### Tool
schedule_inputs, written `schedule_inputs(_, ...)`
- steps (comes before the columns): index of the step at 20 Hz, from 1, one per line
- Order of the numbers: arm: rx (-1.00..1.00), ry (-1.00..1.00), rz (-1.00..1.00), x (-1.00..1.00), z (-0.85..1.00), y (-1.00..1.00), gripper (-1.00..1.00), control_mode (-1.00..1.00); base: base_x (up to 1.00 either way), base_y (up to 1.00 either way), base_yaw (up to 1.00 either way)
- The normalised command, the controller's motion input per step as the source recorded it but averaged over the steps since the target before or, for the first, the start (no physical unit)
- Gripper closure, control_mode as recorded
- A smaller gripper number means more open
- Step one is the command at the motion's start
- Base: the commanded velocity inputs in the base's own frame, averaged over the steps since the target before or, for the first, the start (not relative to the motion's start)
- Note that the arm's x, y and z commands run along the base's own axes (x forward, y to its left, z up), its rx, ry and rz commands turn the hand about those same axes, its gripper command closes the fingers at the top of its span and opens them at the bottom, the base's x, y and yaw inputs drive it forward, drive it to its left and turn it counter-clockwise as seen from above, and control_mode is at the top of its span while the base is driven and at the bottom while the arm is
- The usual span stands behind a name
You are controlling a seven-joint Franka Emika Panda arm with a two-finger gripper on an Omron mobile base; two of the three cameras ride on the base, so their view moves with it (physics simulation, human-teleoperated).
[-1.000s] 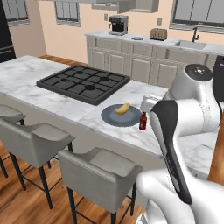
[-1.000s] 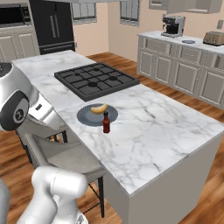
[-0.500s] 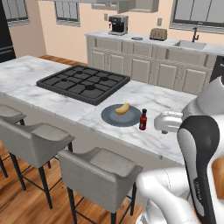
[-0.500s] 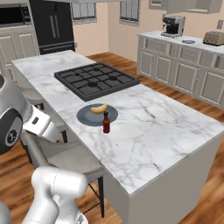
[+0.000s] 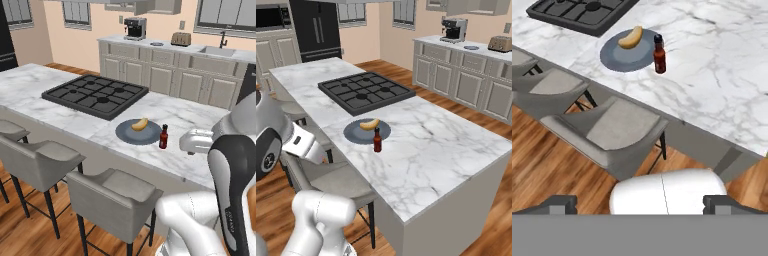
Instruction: Move the hot dog bun to the plate on the dining table and place the condiment next to that plate. Then navigate to the fridge and take the sausage and place it on the plate as well.
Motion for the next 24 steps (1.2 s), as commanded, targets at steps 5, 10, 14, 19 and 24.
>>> schedule_inputs(5, 0.00, -0.01, -0.03, -0.09, -0.01, 0.01, -1.00, 1.00, -0.57, 0.01, -0.35)
schedule_inputs(10, 0.00, 0.00, 0.00, 0.00, 0.00, 0.00, -1.00, 1.00, -0.68, 0.00, -0.70)
schedule_inputs(14, 0.00, 0.00, 0.00, 0.00, 0.00, 0.00, -1.00, 1.00, -0.57, -0.08, -0.71)
schedule_inputs(19, 0.00, 0.00, 0.00, 0.00, 0.00, 0.00, -1.00, 1.00, -0.44, -0.19, -0.63)
schedule_inputs(24, 0.00, 0.00, 0.00, 0.00, 0.00, 0.00, -1.00, 1.00, -0.50, 0.26, -0.14)
